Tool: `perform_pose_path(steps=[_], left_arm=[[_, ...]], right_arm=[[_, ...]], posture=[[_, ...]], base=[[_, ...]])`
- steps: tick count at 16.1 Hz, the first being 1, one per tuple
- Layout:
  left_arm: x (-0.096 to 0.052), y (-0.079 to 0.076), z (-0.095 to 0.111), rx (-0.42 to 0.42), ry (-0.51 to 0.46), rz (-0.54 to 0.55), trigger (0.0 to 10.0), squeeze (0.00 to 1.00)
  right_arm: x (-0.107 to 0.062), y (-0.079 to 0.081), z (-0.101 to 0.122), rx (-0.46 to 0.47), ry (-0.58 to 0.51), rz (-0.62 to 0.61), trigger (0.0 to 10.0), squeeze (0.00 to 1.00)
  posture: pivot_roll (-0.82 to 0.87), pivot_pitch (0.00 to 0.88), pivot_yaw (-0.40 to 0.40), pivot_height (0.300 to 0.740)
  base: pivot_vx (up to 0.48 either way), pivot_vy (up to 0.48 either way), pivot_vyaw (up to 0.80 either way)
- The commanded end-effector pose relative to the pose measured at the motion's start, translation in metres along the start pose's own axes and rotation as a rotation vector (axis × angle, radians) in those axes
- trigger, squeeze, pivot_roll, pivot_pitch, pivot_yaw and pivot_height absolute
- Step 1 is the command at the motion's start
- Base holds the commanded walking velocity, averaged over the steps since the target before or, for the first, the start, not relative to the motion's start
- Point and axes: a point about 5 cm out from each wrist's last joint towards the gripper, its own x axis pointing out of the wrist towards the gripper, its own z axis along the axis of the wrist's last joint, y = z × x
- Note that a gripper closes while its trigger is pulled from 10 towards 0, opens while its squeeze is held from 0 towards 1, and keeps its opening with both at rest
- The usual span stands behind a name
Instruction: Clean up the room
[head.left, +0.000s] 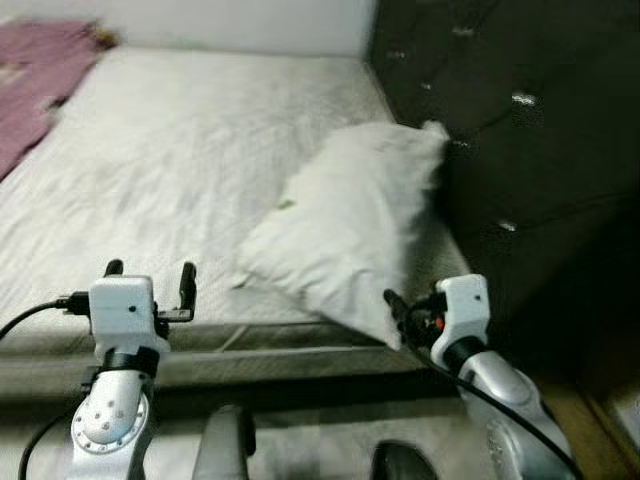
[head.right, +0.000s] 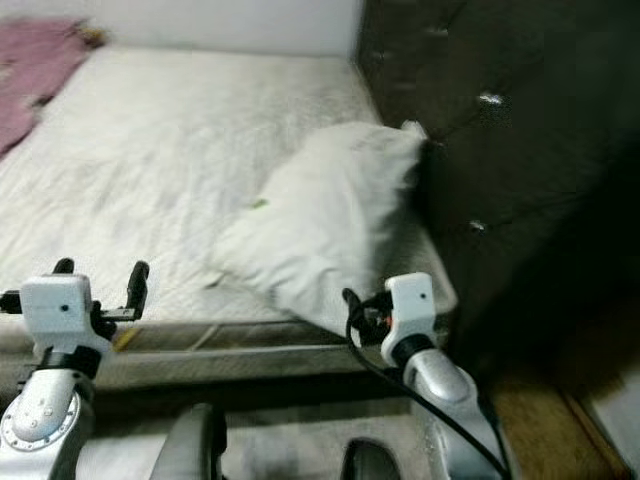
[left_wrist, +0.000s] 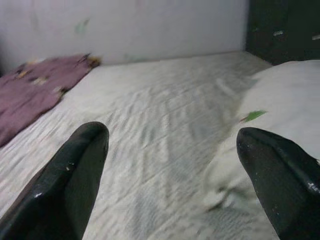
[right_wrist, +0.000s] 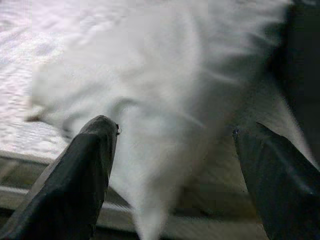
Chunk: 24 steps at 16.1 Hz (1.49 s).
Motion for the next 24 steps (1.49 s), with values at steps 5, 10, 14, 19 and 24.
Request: perform_pose_path(steps=[5,10,14,19,24], left_arm=[[0.0000,-0.0064,0.0032,-0.010,-0.017,-0.039,10.0,0.00],[0.0002,-0.0076,0.0017,-0.012,-0.012,-0.046,10.0,0.00],[0.0013,-0.0103,-0.0001,-0.024,-0.003,-0.041,10.0,0.00],[0.0020,-0.0121,-0.0015,-0.020,0.003,-0.045,10.0,0.00],[0.0030,-0.0124,-0.0016,-0.016,0.004,-0.048,10.0,0.00]], right_arm=[[-0.0019,0.0005,0.0018,0.014,0.014,0.014,10.0,0.00],[-0.0008,0.0039,0.0033,0.004,0.004,0.053,10.0,0.00],[0.0002,0.0036,0.0023,0.014,0.008,0.056,10.0,0.00],[0.0018,0.0044,0.0017,-0.014,0.011,0.069,10.0,0.00],[0.0030,0.0041,0.0014,-0.004,0.012,0.061,10.0,0.00]], posture=[[-0.07,0.068,-0.058,0.618],[-0.07,0.064,-0.060,0.618],[-0.07,0.064,-0.062,0.618],[-0.07,0.070,-0.061,0.618],[-0.07,0.075,-0.059,0.618]], base=[[0.370,0.000,0.00],[0.397,0.000,0.16],[0.063,0.000,0.35],[0.000,0.000,0.31],[0.000,0.000,0.79]])
